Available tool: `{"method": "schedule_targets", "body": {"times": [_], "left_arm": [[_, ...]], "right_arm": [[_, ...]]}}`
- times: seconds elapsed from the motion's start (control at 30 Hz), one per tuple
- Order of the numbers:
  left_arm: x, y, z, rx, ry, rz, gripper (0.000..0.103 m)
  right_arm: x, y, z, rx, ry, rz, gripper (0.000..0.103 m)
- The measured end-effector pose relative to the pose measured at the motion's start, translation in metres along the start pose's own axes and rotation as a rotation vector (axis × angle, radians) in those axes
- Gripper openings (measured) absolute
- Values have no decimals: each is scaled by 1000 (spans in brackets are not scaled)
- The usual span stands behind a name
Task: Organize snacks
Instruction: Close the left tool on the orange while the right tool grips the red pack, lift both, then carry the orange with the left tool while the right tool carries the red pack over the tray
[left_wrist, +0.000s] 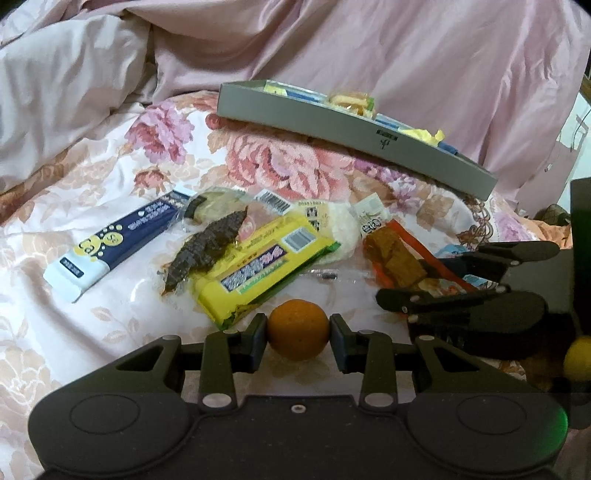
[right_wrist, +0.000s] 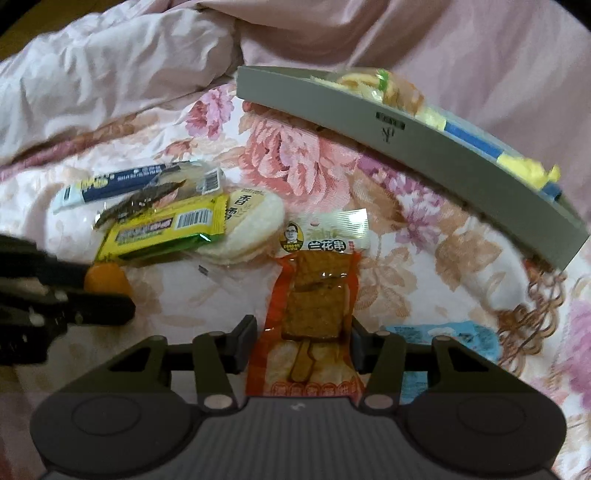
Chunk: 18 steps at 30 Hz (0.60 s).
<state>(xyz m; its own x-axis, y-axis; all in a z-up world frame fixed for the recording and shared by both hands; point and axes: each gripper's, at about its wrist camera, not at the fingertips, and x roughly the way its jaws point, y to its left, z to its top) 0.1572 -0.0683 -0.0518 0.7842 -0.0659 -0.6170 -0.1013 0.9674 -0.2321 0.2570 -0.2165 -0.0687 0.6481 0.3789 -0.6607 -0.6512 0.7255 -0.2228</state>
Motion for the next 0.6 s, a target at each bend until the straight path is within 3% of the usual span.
{"method": "schedule_targets", "body": {"times": [0.23, 0.6], "left_arm": [[-9, -6, 5, 15, -34, -1, 38], [-20, -24, 33, 52, -145, -9, 38]], "right_arm": [[-17, 19, -7, -173, -61, -149, 55], [-49, 19, -4, -211, -206, -259, 55]]}}
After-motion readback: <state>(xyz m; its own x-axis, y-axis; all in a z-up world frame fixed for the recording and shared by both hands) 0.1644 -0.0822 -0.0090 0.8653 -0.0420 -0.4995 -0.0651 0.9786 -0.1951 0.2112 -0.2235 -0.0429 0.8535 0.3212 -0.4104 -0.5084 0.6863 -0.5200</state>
